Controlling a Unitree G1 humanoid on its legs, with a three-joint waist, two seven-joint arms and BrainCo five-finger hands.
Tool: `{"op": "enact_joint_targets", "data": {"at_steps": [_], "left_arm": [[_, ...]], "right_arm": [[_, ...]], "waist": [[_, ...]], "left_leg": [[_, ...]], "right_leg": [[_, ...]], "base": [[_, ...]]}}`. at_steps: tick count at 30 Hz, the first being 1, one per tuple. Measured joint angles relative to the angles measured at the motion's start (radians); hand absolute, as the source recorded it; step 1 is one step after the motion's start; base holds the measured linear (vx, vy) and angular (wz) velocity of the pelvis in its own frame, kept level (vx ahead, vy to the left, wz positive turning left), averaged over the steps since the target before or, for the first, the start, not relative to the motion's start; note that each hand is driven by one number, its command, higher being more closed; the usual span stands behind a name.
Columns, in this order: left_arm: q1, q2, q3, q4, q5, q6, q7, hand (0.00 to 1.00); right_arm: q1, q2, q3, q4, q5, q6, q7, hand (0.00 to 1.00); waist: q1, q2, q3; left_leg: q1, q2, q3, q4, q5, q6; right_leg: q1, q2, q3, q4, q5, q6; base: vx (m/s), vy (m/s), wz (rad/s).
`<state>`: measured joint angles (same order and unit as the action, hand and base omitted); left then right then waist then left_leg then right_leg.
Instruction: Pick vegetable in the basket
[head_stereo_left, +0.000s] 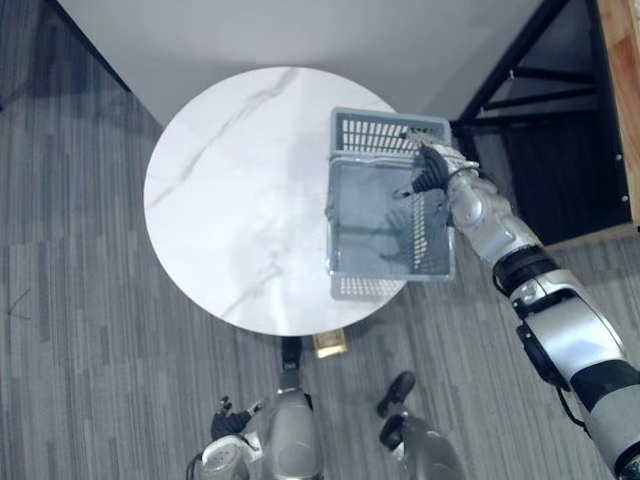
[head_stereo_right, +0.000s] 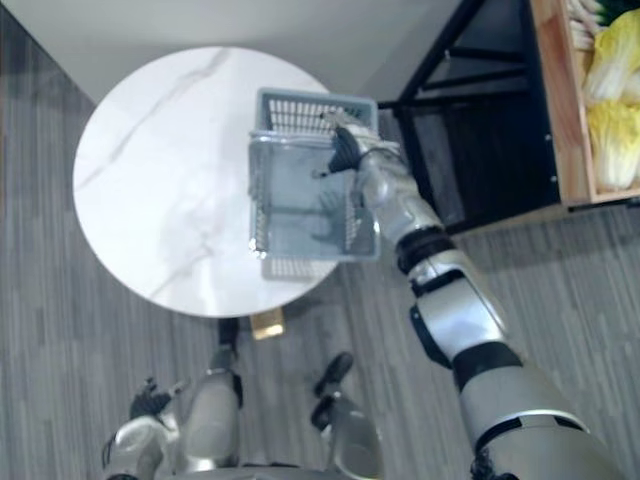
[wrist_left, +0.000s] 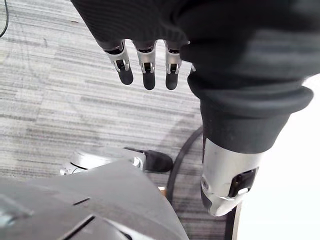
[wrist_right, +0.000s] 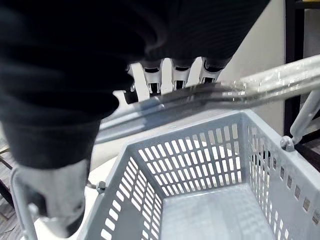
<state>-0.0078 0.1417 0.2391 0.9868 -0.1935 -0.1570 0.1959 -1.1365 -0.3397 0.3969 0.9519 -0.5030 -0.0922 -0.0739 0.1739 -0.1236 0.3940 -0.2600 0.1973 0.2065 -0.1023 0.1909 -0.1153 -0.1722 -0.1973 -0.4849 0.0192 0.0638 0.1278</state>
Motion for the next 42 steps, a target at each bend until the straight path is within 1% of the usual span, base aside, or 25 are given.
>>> {"op": "enact_joint_targets", "data": {"at_steps": [4, 11, 12, 14, 18, 29, 32, 39, 41, 42], "left_arm": [[-0.008, 0.0, -0.001, 0.0, 0.0, -0.007, 0.007, 0.0], [-0.009, 0.0, -0.001, 0.0, 0.0, -0.008, 0.026, 0.0], [-0.011, 0.001, -0.001, 0.0, 0.0, -0.008, 0.026, 0.0], [-0.021, 0.002, -0.001, 0.003, -0.001, -0.007, 0.026, 0.0], [-0.037, 0.014, -0.007, 0.008, -0.001, -0.007, 0.026, 0.0], [-0.038, 0.017, -0.018, 0.011, -0.001, -0.008, 0.027, 0.0], [-0.038, 0.017, -0.019, 0.011, -0.001, -0.008, 0.027, 0.0], [-0.038, 0.017, -0.027, 0.011, 0.0, -0.005, 0.026, 0.0], [-0.038, 0.016, -0.027, 0.009, 0.001, -0.004, 0.025, 0.0], [-0.038, 0.016, -0.027, 0.009, 0.004, 0.007, 0.023, 0.0]], "right_arm": [[-0.002, 0.004, -0.038, 0.008, 0.0, 0.002, -0.011, 0.0], [-0.003, 0.005, -0.038, 0.013, -0.008, 0.002, -0.019, 0.0], [-0.008, 0.005, -0.039, 0.022, -0.008, 0.002, -0.032, 1.0], [-0.024, 0.004, -0.055, 0.043, -0.008, 0.005, -0.048, 1.0], [-0.047, 0.003, -0.105, 0.051, -0.009, 0.02, -0.057, 1.0], [-0.057, 0.011, -0.104, 0.092, -0.011, 0.021, -0.061, 1.0], [-0.058, 0.024, -0.1, 0.111, -0.047, 0.024, -0.061, 1.0], [-0.045, 0.033, -0.033, 0.12, -0.073, 0.026, -0.044, 1.0], [-0.035, 0.042, 0.0, 0.113, -0.086, 0.025, -0.033, 1.0], [-0.023, 0.045, 0.033, 0.092, -0.086, 0.023, -0.007, 1.0]], "waist": [[0.019, 0.0, 0.005], [0.021, 0.001, 0.009], [0.02, 0.001, 0.019], [0.019, 0.003, 0.029], [0.022, 0.001, 0.039], [0.028, 0.004, 0.041], [0.029, 0.004, 0.041], [0.032, 0.006, 0.042], [0.029, 0.006, 0.041], [0.03, 0.006, 0.04]], "left_leg": [[0.0, -0.001, -0.002, 0.005, 0.003, -0.001], [-0.001, -0.001, -0.005, 0.0, 0.003, -0.001], [-0.001, -0.001, -0.009, -0.001, 0.003, 0.0], [-0.007, -0.001, -0.022, -0.001, 0.004, 0.0], [-0.033, -0.002, -0.029, 0.002, 0.012, 0.002], [-0.032, -0.007, -0.029, 0.003, 0.014, 0.0], [-0.029, -0.007, -0.028, 0.004, 0.014, 0.0], [0.002, -0.006, -0.023, 0.005, 0.012, -0.002], [0.016, -0.003, -0.019, 0.005, 0.009, -0.005], [0.031, -0.001, -0.009, 0.005, 0.007, -0.007]], "right_leg": [[0.0, -0.001, -0.002, 0.001, 0.0, 0.0], [0.0, -0.002, -0.005, 0.006, -0.002, -0.002], [-0.001, -0.003, -0.008, 0.013, -0.005, -0.005], [-0.002, -0.003, -0.014, 0.016, -0.006, -0.007], [-0.018, -0.005, -0.027, 0.019, -0.006, -0.007], [-0.018, -0.01, -0.027, 0.019, -0.006, -0.007], [-0.016, -0.009, -0.027, 0.019, -0.006, -0.007], [0.006, -0.009, -0.017, 0.02, -0.006, -0.007], [0.018, -0.008, -0.012, 0.019, -0.007, -0.007], [0.026, -0.006, -0.004, 0.019, -0.007, -0.008]], "base": [[0.02, -0.001, 0.01], [0.0, 0.0, 0.0], [-0.02, 0.001, 0.04], [-0.02, 0.001, 0.1], [-0.01, 0.006, 0.1], [0.01, 0.001, 0.01], [0.0, 0.0, 0.0], [0.0, -0.005, -0.03], [0.0, -0.007, -0.08], [0.0, -0.008, -0.13]]}}
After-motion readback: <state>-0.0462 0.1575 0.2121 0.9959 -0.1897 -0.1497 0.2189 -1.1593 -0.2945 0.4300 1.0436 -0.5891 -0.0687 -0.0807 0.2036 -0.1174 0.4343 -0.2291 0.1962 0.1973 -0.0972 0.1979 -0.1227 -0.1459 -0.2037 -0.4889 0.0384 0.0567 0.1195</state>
